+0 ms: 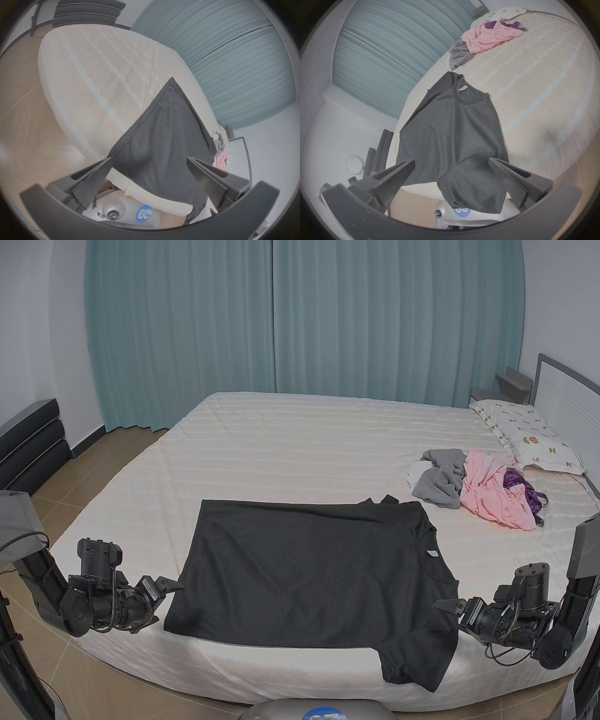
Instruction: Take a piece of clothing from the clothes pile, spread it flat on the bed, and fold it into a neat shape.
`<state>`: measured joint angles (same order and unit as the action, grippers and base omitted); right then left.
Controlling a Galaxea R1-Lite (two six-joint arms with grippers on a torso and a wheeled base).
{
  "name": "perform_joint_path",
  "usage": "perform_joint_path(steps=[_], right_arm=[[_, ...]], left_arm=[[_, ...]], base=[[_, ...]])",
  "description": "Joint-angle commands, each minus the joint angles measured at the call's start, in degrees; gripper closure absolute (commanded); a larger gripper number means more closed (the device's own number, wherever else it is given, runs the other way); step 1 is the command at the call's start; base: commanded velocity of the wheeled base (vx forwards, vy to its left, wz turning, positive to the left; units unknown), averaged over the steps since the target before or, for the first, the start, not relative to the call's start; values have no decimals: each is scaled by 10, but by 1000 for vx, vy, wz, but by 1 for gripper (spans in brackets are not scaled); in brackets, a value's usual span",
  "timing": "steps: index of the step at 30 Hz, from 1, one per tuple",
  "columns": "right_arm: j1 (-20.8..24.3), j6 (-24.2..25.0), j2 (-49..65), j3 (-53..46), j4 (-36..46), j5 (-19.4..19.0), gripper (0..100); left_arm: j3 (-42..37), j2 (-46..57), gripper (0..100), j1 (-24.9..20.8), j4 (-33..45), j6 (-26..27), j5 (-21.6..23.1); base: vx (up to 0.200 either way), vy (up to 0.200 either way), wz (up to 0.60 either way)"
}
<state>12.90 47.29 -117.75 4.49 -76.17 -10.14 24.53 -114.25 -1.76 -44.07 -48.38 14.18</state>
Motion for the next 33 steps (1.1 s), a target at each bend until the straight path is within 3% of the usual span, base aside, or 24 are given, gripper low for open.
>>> perform_joint_path(steps=[1, 5, 12, 21, 30, 31, 33], right_arm=[[0, 0, -18, 0, -1, -1, 0], [0, 0, -22, 0, -4, -2, 0], [0, 1, -22, 0, -4, -2, 0], [1, 8, -20, 0, -5, -2, 0], [1, 9, -21, 1, -5, -2, 0], [1, 9, -21, 1, -5, -2, 0], [1, 9, -21, 1, -5, -2, 0]], left_arm=[[-8, -37, 0, -3, -15, 7, -5], [-26, -48, 0, -13, -30, 14, -4], [-34, -78, 0, -15, -37, 82, -13], [2, -120, 0, -47, -55, 81, -73], [18, -128, 0, -50, -59, 78, -78], [16, -128, 100, -50, -59, 78, -78], [13, -127, 100, -50, -59, 78, -78]], base=[[0, 0, 0], [0, 0, 0], [0, 0, 0], [0, 0, 0], [0, 0, 0], [0, 0, 0], [0, 0, 0]])
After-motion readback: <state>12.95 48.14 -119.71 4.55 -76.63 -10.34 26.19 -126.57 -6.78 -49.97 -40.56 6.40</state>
